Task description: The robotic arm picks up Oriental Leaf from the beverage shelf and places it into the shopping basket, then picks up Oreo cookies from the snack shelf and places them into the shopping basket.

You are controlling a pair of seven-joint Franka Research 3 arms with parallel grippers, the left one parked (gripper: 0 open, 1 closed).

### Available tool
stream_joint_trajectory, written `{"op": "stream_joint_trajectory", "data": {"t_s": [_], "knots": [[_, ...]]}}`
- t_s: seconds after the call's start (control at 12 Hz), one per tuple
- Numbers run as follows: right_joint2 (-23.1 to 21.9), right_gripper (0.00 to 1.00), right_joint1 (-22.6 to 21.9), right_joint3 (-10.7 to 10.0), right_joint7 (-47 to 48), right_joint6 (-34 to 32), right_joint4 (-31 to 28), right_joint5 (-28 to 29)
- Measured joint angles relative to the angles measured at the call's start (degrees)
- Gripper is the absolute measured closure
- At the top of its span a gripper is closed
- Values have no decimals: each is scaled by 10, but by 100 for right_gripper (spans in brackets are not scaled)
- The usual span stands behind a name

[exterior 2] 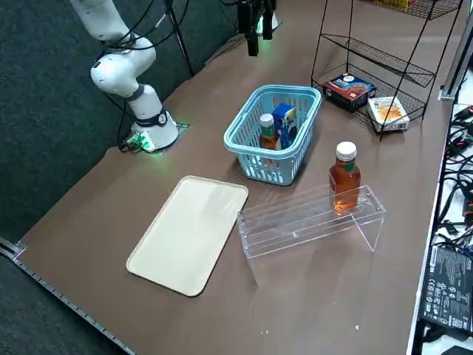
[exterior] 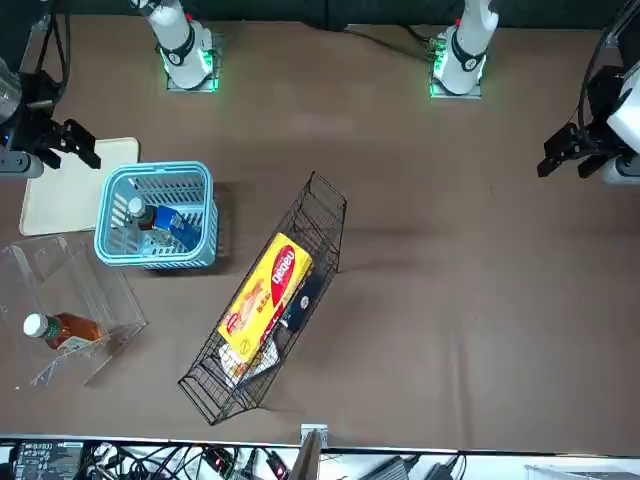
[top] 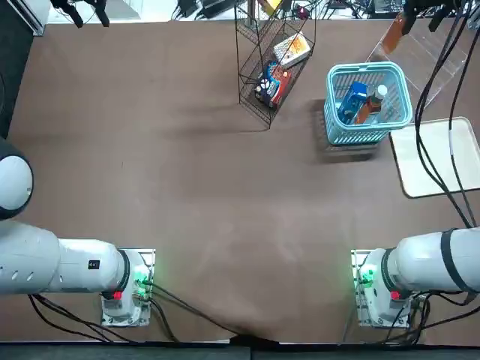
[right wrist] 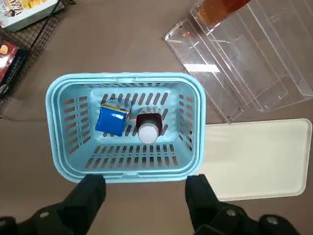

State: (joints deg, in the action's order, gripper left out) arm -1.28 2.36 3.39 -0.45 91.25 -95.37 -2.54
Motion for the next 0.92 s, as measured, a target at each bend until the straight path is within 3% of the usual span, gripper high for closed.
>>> {"op": "stream_joint_trajectory", "data": {"t_s": [0.92], "knots": [[9, 0, -2, 0, 0, 11, 0, 16]]}}
